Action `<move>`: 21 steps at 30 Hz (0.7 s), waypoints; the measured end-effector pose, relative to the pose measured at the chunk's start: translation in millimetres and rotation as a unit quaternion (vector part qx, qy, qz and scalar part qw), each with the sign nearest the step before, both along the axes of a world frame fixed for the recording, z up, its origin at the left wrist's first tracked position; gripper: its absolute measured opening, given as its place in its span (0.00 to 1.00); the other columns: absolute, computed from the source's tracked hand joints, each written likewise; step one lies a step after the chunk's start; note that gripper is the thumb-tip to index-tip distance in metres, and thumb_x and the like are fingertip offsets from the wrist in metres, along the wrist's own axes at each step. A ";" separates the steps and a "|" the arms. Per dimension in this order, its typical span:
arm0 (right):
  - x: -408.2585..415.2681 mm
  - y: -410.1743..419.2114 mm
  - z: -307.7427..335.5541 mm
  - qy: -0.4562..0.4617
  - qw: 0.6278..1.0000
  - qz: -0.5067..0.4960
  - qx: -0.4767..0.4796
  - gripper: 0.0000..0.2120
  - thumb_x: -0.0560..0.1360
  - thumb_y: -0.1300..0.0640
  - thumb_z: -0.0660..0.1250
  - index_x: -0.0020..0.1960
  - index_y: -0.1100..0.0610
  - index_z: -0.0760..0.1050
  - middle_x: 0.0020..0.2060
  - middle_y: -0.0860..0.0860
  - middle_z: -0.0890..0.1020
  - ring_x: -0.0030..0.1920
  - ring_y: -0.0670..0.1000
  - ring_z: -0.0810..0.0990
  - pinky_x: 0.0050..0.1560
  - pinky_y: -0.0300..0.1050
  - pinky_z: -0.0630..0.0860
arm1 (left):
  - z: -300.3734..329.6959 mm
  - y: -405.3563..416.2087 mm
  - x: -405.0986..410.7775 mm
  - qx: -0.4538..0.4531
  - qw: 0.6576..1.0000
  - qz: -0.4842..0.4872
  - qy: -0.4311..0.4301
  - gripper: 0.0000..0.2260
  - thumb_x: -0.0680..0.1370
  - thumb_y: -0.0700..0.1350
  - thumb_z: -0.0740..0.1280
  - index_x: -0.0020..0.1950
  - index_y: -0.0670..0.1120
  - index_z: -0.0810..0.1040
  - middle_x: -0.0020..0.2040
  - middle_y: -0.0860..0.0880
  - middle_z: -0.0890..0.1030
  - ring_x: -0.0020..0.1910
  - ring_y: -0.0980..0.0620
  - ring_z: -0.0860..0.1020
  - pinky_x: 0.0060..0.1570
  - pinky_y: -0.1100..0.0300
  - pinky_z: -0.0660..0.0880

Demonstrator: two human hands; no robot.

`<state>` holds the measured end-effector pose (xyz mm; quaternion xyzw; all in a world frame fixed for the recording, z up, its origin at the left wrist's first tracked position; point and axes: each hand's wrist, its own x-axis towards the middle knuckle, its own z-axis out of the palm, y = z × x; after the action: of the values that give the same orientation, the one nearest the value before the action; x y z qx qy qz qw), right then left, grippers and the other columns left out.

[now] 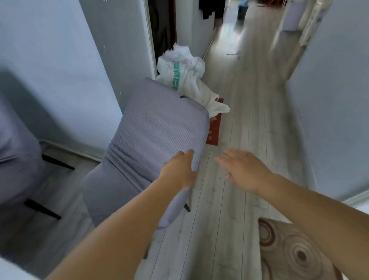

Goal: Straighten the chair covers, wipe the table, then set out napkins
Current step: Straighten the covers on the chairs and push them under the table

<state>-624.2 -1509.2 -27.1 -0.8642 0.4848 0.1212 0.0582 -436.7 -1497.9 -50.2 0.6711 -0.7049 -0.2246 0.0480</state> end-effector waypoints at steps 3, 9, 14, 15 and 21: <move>5.6 -66.8 -3.7 -0.021 0.999 0.037 -0.024 0.28 0.79 0.66 0.57 0.76 0.54 0.54 0.74 0.58 0.58 0.76 0.57 0.51 0.74 0.54 0.51 | -5.1 -46.7 0.9 -0.014 1.000 0.007 0.007 0.26 0.78 0.47 0.62 0.74 0.48 0.57 0.67 0.43 0.68 0.63 0.43 0.70 0.61 0.48 0.71; 24.6 -199.4 -2.9 -0.064 0.985 0.149 -0.053 0.29 0.77 0.69 0.56 0.75 0.53 0.58 0.75 0.60 0.56 0.75 0.58 0.54 0.73 0.51 0.53 | -17.2 -142.5 3.3 -0.024 0.993 0.106 0.046 0.29 0.79 0.48 0.61 0.77 0.54 0.51 0.69 0.43 0.65 0.64 0.44 0.70 0.60 0.50 0.72; 39.1 -300.8 -0.5 -0.038 0.965 0.255 -0.048 0.32 0.77 0.69 0.53 0.77 0.50 0.51 0.76 0.56 0.54 0.75 0.56 0.52 0.72 0.50 0.53 | -17.3 -219.3 -9.8 -0.038 0.964 0.253 0.077 0.30 0.79 0.48 0.62 0.77 0.51 0.49 0.67 0.41 0.67 0.60 0.42 0.73 0.51 0.55 0.70; 42.4 -315.8 -0.1 -0.029 0.960 0.276 -0.039 0.33 0.77 0.70 0.53 0.77 0.50 0.50 0.76 0.56 0.53 0.75 0.56 0.51 0.72 0.50 0.53 | -16.1 -230.5 -12.9 -0.036 0.953 0.287 0.090 0.30 0.79 0.48 0.61 0.77 0.51 0.49 0.68 0.41 0.67 0.61 0.42 0.72 0.52 0.54 0.70; 85.6 -394.9 -8.6 -0.007 0.920 0.391 -0.019 0.37 0.76 0.72 0.51 0.77 0.47 0.44 0.77 0.54 0.45 0.76 0.56 0.45 0.74 0.53 0.51 | -17.9 -275.3 -16.9 -0.015 0.890 0.424 0.165 0.27 0.80 0.52 0.58 0.76 0.48 0.52 0.70 0.42 0.68 0.66 0.43 0.70 0.61 0.53 0.67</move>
<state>-538.6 -1904.1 -35.7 -0.9867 0.1099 0.1196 -0.0068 -453.6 -1773.2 -68.2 0.8585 -0.3384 -0.2802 0.2645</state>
